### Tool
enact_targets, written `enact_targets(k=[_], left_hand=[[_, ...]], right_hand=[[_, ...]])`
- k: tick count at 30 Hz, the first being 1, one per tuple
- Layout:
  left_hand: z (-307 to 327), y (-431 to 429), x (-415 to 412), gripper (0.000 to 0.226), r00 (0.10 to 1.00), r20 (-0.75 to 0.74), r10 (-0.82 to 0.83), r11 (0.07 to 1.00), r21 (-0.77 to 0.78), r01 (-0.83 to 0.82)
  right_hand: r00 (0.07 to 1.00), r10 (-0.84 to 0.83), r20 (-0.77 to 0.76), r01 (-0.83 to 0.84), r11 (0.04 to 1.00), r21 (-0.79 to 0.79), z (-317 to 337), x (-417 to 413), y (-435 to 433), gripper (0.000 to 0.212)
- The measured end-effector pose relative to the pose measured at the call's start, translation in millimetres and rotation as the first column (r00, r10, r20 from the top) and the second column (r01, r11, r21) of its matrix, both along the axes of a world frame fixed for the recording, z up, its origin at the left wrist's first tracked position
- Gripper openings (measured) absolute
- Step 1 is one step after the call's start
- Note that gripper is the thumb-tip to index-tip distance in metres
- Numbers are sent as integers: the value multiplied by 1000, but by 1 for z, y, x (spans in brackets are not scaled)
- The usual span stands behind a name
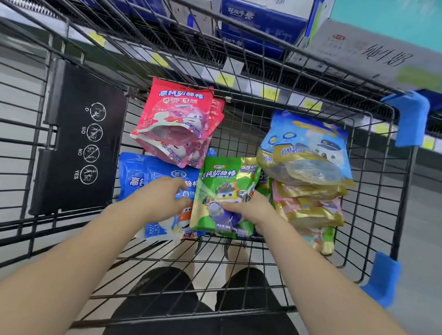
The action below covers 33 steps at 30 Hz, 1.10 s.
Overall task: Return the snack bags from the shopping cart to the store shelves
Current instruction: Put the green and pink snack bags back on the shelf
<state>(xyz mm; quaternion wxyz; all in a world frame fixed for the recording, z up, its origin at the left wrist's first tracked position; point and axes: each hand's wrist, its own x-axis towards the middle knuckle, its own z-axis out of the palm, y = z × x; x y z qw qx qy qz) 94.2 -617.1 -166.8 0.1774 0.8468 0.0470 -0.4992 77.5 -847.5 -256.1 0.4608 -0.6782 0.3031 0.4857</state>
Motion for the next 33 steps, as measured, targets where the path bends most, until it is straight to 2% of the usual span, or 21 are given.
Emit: enact_targets(k=[3, 9, 15, 22, 25, 30, 33], left_hand=[[-6, 0, -4, 45, 997, -37, 62, 998, -20, -63], [-24, -11, -14, 48, 983, -102, 151, 986, -57, -158], [-43, -24, -20, 56, 969, -139, 204, 974, -71, -216], [-67, -55, -17, 59, 960, -167, 223, 965, -103, -242], [-79, -72, -17, 65, 942, -187, 280, 948, -103, -302], [-105, -94, -26, 35, 898, -236, 371, 910, -99, -402], [-123, -101, -31, 53, 866, -250, 432, 888, -48, -457]], right_hand=[[994, 109, 31, -109, 994, -9, 17, -13, -12, 48], [995, 60, 79, -63, 997, 37, 57, -27, -41, 37], [981, 94, 169, -97, 995, 7, 95, -27, -83, 45], [964, -20, 264, 24, 1000, -11, 117, -16, -138, 54], [955, -105, 279, 100, 994, 33, 119, -12, -148, 45], [948, -138, 287, 134, 990, 35, 112, -12, -159, 48], [946, -147, 288, 141, 989, 40, 103, -12, -167, 50]])
